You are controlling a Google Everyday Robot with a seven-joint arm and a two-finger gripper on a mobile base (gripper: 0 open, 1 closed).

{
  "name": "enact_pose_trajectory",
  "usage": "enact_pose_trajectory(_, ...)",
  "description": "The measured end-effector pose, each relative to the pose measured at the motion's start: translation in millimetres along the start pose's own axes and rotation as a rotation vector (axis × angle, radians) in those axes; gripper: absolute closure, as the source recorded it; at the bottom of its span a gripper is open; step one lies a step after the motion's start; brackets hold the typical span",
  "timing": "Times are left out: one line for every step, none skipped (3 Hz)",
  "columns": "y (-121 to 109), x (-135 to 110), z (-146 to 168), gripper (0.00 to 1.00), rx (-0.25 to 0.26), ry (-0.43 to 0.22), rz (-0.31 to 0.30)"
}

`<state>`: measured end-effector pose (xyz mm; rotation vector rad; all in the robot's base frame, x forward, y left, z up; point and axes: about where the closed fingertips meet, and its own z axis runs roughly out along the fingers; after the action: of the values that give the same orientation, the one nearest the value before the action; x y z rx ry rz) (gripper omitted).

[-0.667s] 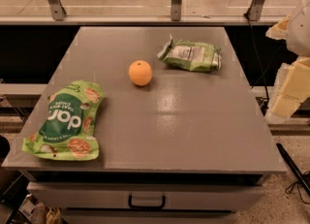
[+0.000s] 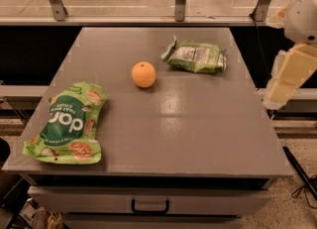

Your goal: Pick green jalapeno chip bag

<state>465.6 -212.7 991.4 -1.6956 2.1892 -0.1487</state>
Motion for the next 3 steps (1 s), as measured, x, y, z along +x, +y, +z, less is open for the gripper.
enact_pose_trajectory(-43.5,-10.2,11.8,0.0,0.026,-0.02,0.003)
enact_pose_trajectory(-91.5,-20.9,33.5,0.0,0.036,-0.07,0.023)
enact_pose_trajectory(-127.3,-21.9,63.3,0.0,0.024,-0.155,0.065)
